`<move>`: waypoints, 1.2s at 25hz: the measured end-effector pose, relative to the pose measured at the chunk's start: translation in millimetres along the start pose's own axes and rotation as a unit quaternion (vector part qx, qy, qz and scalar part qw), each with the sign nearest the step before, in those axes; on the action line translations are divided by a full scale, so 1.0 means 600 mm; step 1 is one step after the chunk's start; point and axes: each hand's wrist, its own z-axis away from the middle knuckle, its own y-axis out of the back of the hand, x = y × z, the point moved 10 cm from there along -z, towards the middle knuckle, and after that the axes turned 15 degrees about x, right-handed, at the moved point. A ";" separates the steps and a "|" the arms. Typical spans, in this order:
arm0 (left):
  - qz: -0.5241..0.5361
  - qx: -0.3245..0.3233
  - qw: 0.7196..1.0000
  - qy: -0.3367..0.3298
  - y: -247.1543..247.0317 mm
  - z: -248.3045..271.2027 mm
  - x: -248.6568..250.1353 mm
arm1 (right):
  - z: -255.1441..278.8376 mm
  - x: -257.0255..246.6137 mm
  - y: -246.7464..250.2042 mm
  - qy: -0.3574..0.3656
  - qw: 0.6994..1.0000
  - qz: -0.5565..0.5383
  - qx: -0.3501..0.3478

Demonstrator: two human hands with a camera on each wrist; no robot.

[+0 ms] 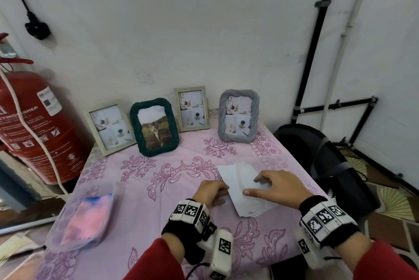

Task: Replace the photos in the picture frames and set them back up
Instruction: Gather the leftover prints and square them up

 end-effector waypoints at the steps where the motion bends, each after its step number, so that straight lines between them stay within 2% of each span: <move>1: -0.005 -0.007 1.000 0.004 -0.001 0.001 -0.001 | 0.001 0.000 0.000 0.000 1.000 0.001 0.001; 4: -0.016 -0.012 1.000 0.006 -0.004 0.006 0.000 | 0.002 -0.001 0.000 0.002 1.000 0.002 -0.002; 8: 0.009 0.010 0.999 -0.039 -0.015 0.014 0.013 | 0.002 0.000 0.002 0.001 1.000 -0.001 0.003; 11: 0.069 0.010 0.997 -0.031 -0.015 0.021 0.014 | 0.003 0.000 0.001 0.000 1.000 -0.004 0.002; 17: 0.110 0.000 0.994 -0.020 -0.018 0.018 0.007 | 0.003 0.004 0.002 -0.006 1.000 -0.002 0.002; 22: 0.065 0.004 0.996 -0.058 -0.030 0.016 0.009 | 0.003 0.004 0.001 -0.002 1.000 -0.002 -0.003; 25: 0.087 -0.013 0.995 -0.053 -0.034 0.020 0.005 | 0.003 0.005 0.002 -0.008 1.000 -0.010 0.003; 30: 0.123 -0.003 0.990 -0.061 -0.025 0.017 -0.001 | 0.004 0.005 0.004 -0.013 1.000 -0.011 0.007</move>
